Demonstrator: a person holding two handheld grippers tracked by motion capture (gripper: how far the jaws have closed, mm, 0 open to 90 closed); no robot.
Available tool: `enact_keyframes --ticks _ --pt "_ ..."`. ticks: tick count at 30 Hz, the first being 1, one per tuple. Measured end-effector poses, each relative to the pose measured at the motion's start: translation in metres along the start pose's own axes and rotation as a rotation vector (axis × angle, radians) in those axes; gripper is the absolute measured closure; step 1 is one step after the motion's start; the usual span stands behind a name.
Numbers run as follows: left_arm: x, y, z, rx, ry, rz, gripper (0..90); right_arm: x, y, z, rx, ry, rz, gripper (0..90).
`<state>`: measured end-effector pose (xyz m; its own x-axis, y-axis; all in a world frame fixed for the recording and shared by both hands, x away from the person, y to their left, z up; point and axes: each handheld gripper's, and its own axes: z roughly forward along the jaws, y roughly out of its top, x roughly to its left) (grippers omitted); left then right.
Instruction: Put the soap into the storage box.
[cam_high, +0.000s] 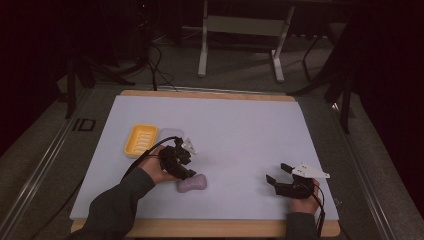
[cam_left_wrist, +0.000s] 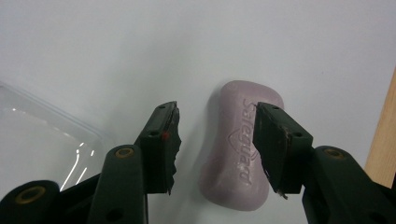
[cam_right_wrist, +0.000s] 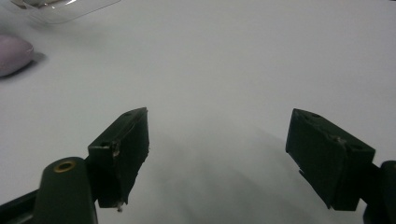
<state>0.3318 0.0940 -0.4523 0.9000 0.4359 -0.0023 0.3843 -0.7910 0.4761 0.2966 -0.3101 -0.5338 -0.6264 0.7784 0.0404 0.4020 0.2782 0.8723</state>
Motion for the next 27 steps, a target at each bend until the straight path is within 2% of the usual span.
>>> enact_keyframes --ticks 9,17,27 --pt "-0.002 0.003 0.006 0.022 -0.035 0.04 48.6 0.0 0.0 0.0 0.0 0.001 0.001 21.1" --pt "-0.004 0.003 0.009 0.041 -0.034 0.051 43.9 0.0 0.0 0.0 0.0 0.002 0.001 21.1" --pt "-0.008 0.004 0.017 0.093 -0.053 0.078 43.4 0.0 0.0 0.0 0.001 0.005 -0.002 21.1"
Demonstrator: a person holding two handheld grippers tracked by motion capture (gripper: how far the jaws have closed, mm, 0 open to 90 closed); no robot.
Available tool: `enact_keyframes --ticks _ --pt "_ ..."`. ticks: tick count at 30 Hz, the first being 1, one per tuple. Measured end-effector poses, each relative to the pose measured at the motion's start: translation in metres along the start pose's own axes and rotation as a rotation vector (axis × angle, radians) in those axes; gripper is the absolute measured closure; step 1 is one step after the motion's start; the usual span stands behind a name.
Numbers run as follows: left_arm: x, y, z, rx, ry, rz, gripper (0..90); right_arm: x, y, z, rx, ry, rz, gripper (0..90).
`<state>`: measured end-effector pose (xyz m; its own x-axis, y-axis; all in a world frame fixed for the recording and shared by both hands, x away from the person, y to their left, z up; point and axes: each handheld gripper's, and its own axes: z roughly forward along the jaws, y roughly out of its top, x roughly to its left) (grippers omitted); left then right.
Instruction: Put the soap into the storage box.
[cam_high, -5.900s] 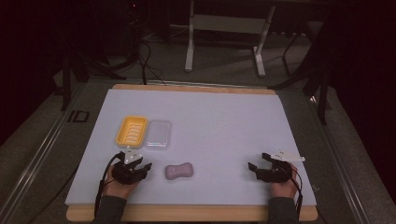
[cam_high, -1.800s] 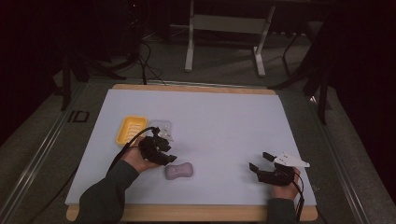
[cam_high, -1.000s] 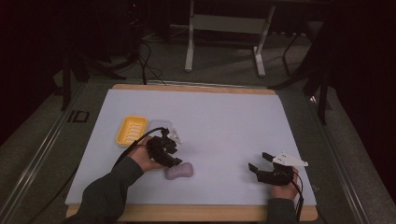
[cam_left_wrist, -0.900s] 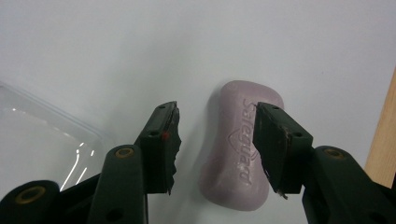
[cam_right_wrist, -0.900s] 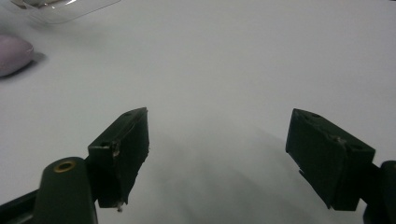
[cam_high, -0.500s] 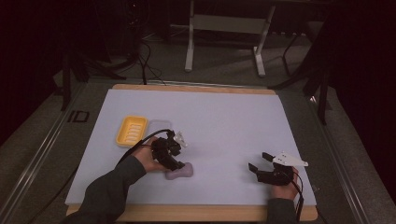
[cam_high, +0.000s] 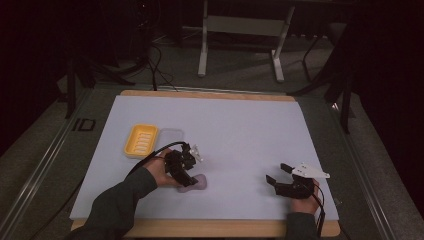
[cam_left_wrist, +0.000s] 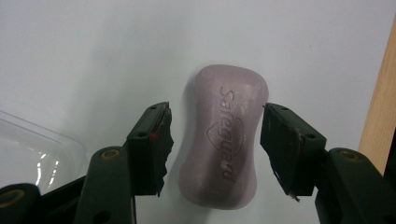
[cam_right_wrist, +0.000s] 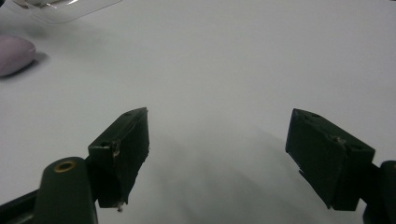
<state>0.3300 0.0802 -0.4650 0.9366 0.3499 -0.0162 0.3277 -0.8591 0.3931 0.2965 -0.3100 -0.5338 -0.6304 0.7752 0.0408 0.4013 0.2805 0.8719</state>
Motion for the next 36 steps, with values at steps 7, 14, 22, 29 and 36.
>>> enact_keyframes --ticks 7,14,22,29,36 --pt "-0.001 0.002 0.005 0.027 -0.007 0.012 43.4 0.0 0.0 0.0 0.0 0.001 0.0 21.1" --pt "-0.004 0.003 0.012 0.067 -0.003 0.026 43.6 0.0 0.0 0.0 0.0 0.002 0.0 21.1" --pt "-0.006 0.005 0.017 0.098 -0.002 0.034 42.4 0.0 0.0 0.0 0.001 0.002 -0.001 21.1" --pt "-0.007 0.006 0.021 0.119 0.001 0.05 41.2 0.0 0.0 0.0 0.001 0.003 -0.002 21.1" --pt "-0.007 0.006 0.026 0.147 0.002 0.059 41.3 0.0 0.0 0.0 0.004 0.003 -0.004 21.2"
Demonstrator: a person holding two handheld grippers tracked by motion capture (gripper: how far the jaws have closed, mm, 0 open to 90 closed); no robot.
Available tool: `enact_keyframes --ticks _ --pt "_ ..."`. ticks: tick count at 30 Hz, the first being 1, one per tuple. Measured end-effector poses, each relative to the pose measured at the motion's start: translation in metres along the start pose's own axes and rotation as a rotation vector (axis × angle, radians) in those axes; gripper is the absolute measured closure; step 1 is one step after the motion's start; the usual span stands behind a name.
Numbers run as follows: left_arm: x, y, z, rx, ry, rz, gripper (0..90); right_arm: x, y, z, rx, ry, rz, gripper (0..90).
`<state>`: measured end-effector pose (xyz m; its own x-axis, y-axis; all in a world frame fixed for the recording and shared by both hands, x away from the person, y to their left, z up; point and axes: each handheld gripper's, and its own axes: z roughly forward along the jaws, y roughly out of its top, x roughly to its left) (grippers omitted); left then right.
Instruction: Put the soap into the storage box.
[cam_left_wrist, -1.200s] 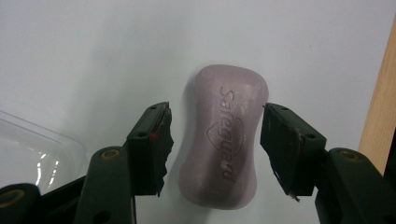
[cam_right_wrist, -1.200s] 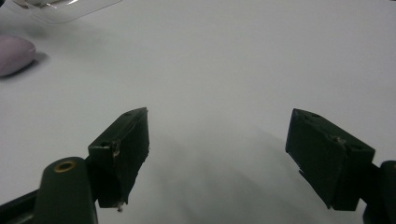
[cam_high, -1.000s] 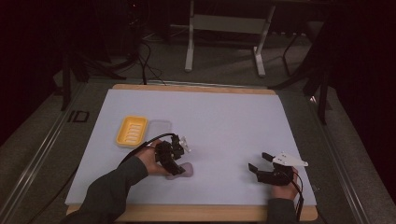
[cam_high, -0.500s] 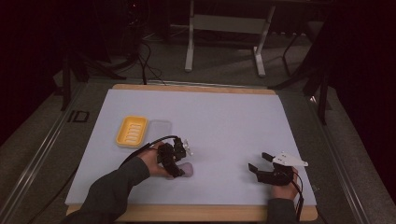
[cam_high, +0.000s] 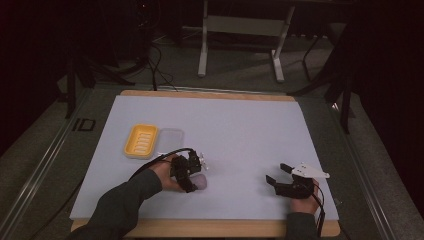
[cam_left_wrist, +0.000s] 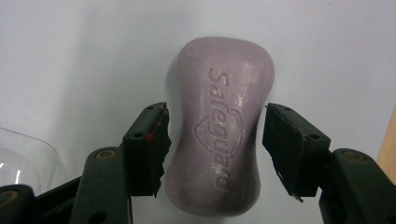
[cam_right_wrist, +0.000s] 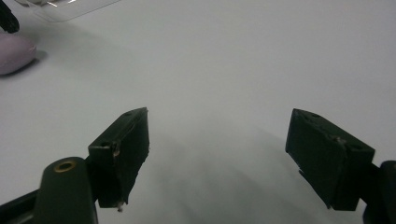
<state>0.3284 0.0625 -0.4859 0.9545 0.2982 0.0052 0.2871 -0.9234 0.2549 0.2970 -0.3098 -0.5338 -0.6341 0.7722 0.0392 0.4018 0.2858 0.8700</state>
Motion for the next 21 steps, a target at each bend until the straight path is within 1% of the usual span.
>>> enact_keyframes --ticks 6,10,14,21 --pt "-0.0008 0.002 0.0036 0.029 -0.006 -0.003 42.0 0.0001 0.0001 0.0003 0.003 0.001 0.0 21.2" --pt "-0.0004 0.0027 0.0054 0.045 -0.006 0.004 42.6 0.0001 0.0001 0.0003 0.002 0.001 0.0 21.2" --pt "-0.0006 0.003 0.0062 0.048 -0.003 0.0 42.7 0.0002 0.0002 0.0004 0.005 0.001 0.0 21.2" --pt "-0.0016 0.0051 0.0094 0.062 -0.005 0.009 43.2 0.0002 0.0002 0.0005 0.006 0.001 0.002 21.2"
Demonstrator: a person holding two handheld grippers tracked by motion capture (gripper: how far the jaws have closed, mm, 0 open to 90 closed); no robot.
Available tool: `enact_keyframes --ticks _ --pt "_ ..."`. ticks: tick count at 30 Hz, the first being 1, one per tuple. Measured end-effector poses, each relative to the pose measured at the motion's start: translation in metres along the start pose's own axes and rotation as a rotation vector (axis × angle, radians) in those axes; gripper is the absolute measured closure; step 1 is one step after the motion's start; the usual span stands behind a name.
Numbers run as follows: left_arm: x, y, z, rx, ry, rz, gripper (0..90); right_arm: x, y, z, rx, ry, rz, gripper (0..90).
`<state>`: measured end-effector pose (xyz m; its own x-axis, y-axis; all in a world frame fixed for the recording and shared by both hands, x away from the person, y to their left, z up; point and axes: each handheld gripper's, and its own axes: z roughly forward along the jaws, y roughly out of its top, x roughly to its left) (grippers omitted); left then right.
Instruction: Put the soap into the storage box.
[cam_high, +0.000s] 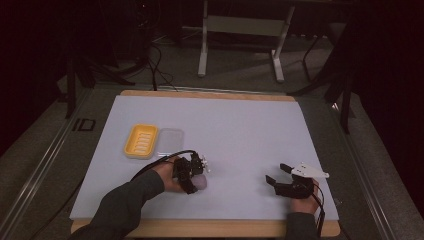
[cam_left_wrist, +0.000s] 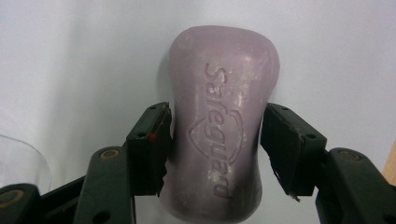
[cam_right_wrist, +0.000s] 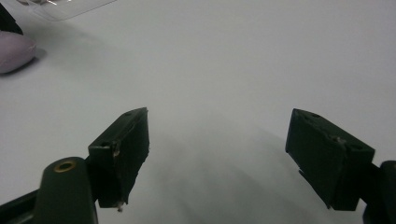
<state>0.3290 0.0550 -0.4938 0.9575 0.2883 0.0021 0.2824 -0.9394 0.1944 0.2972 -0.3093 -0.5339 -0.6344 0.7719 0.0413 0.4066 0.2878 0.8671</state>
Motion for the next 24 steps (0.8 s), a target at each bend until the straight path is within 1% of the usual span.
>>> enact_keyframes --ticks 10,15,24 --pt "-0.0005 0.0022 0.0032 0.018 0.006 0.006 44.3 -0.0001 0.0 0.0 0.001 0.001 -0.001 21.2" --pt "-0.0015 0.0028 0.0059 0.037 0.009 0.017 45.0 -0.0001 0.0 0.0 0.001 0.001 -0.001 21.1" --pt "-0.0004 0.0043 0.0062 0.044 0.003 0.0 46.0 0.0 0.0001 0.0 0.003 0.0 -0.002 21.2"
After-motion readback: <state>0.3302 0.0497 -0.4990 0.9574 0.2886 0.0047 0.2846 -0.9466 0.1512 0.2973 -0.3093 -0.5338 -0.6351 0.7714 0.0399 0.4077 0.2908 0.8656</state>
